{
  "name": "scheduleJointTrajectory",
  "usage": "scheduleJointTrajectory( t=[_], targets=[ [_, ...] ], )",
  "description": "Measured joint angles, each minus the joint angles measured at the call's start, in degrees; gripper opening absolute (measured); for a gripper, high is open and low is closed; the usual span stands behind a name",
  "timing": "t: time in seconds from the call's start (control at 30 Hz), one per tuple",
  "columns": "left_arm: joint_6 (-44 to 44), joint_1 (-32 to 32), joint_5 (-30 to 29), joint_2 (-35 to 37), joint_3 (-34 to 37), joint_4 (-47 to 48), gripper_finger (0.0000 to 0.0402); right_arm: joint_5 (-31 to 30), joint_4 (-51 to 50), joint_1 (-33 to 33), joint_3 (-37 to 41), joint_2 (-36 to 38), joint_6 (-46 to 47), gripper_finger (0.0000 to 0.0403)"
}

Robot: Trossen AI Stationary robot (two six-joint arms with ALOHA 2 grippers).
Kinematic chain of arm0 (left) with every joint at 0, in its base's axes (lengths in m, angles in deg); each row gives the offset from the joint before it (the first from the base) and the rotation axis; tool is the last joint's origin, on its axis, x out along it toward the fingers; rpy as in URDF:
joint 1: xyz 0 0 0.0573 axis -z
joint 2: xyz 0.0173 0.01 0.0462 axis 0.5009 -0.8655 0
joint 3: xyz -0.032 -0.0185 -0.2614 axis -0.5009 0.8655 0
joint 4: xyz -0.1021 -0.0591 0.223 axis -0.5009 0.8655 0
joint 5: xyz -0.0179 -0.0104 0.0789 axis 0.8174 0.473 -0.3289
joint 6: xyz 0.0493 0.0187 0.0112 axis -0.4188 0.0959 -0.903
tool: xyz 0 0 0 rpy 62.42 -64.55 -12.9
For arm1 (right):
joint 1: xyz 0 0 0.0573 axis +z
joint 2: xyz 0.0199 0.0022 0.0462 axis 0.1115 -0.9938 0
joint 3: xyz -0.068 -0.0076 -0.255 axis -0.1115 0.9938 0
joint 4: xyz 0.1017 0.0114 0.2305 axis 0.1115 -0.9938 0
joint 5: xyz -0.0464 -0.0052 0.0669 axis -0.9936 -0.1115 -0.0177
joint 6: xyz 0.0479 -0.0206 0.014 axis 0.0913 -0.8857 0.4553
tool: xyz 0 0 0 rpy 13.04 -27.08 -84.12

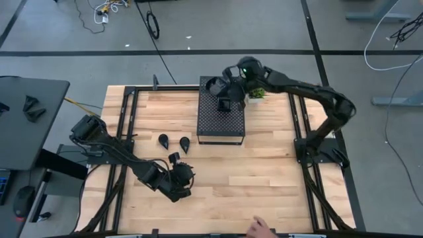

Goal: Pick & Place Mini shaped plates
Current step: Stack the black leaf-shaped plate on top of the black leaf-shaped plate on the shelf

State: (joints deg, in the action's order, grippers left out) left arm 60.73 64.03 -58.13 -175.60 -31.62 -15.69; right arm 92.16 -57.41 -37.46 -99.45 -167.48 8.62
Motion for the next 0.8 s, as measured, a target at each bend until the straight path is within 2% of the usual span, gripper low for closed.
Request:
scheduleJointTrajectory(
  t=[0.23, 0.8],
  targets=[
    [-0.48, -1.93, -0.48, 0.0, -0.17, -0.52, 0.0135, 1.21, 0.25, -4.7, -1.28, -5.98, -3.21, 0.0005],
    [-0.63, -3.64, -0.02, 0.0, -0.2, -0.58, 0.0135, -0.28, -2.21, -5.58, -1.28, -6.54, -2.72, 0.0018]
  ],
)
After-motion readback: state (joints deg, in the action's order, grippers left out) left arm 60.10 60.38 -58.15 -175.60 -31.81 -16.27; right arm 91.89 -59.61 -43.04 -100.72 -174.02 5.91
